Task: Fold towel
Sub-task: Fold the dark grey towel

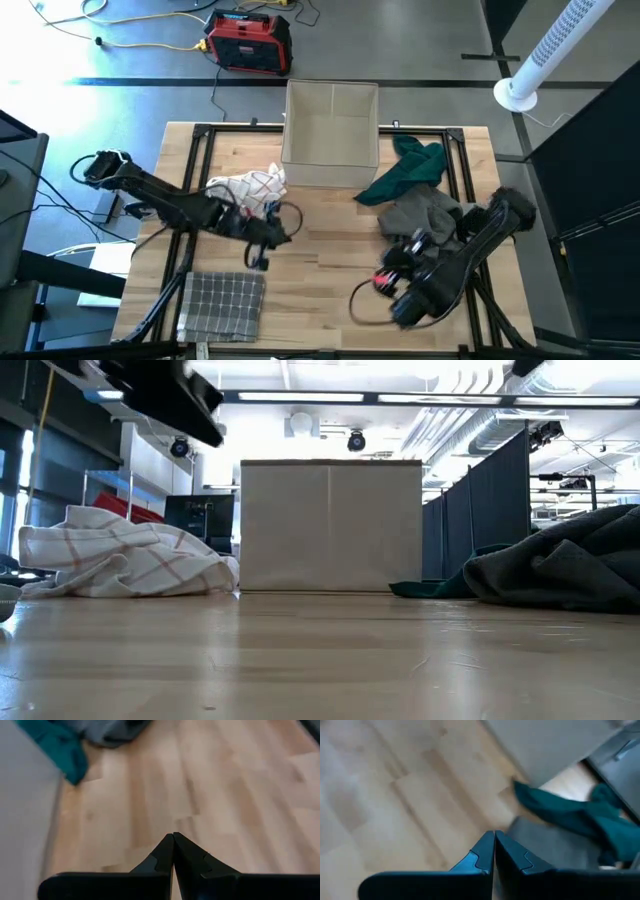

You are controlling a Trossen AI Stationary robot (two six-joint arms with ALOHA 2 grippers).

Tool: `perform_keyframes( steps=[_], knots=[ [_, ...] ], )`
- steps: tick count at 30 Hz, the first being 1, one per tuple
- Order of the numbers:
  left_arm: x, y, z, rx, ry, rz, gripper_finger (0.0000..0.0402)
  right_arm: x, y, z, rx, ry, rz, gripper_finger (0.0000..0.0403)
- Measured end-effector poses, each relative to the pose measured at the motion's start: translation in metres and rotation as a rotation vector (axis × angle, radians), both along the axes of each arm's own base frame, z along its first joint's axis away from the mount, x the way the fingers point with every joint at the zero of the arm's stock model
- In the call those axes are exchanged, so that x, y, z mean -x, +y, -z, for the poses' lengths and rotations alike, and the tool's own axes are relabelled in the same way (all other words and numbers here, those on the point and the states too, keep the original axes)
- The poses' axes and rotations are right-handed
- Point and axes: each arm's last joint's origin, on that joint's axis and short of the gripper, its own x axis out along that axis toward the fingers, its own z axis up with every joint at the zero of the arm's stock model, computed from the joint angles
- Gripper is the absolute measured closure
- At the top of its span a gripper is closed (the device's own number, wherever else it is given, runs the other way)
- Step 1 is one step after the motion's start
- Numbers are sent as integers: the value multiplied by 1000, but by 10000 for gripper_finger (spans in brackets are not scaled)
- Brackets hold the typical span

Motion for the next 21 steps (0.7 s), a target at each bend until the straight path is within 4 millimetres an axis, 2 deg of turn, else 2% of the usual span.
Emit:
perform_keyframes(
  steps=[7, 13, 17, 21],
  knots=[
    [3, 22, -10, -52, -13, -27, 401, 54, -69, -10, -228, 20, 215, 403],
    [12, 38, -19, -102, -17, -36, 402, 102, -118, -4, -463, 70, 403, 403],
    [21, 48, -24, -114, -16, -49, 401, 119, -144, -4, -577, 88, 467, 399],
    [26, 60, -16, -94, -7, -64, 402, 124, -163, 7, -638, 170, 488, 369]
  ],
)
